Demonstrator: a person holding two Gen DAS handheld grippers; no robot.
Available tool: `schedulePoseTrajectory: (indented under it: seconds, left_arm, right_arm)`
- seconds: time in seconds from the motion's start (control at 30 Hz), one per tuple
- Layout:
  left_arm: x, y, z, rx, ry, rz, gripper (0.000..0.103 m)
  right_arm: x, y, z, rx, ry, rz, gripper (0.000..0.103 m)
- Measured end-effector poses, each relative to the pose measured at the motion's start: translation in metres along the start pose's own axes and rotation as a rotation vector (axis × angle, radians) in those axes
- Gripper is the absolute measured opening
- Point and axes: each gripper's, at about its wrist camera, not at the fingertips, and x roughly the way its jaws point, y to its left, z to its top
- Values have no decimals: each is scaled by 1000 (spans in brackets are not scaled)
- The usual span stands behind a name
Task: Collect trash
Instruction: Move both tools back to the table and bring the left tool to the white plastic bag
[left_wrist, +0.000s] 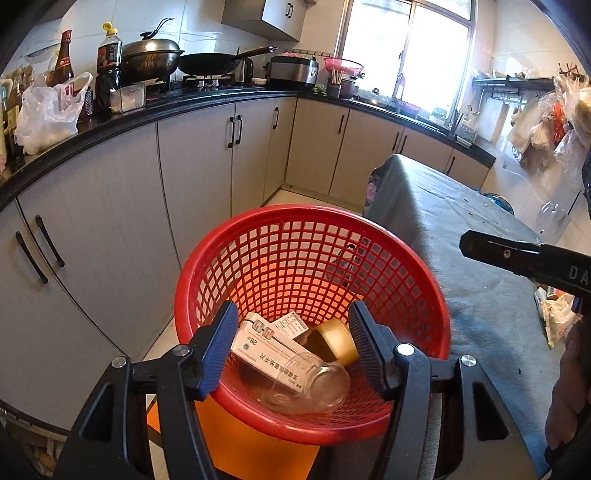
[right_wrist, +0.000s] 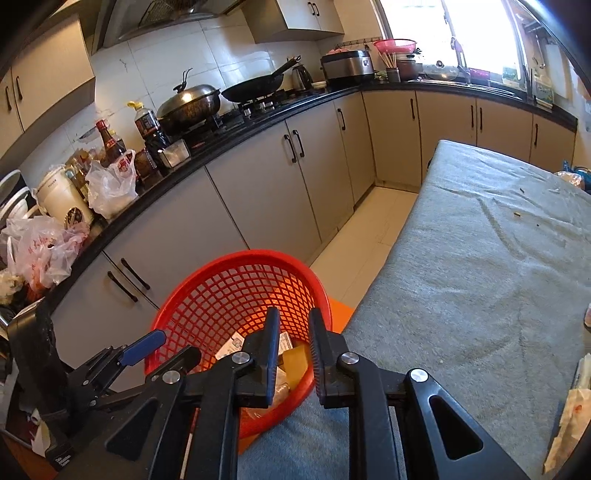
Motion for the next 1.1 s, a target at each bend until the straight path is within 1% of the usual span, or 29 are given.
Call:
schedulePoseTrajectory:
  seconds: [0.17,0.27,0.4,0.6,0.8,0.97,1.1]
  left_arm:
    - [-7,-7,0,12,-8,-1,61]
    - [-14,-14,0,24,-17,-4,61]
    - [-20,-25,2,44,-24,-10,61]
    - [-29,-53,4,98,-38,-30,61]
    - [-35,-97,2,182,-46,-66,63]
    - [-35,-142,-2,252,-34,-117,64]
    - [-33,-179,-10,320,-20,-156,65]
  right_arm:
    - [-14,-6,-5,22,-5,1,17]
    - [-23,-13,-10,34,-10,-8,21]
    - [-40,-27,-17,62,-27,-13,22]
    - [-70,-52,-26,108,-62,-17,24]
    - [-108,-84,-37,165,-106,-31,27]
    - [-147,-116,-50,211,-154,-70,30]
    - [-180,-145,-65,261,-194,-122,33]
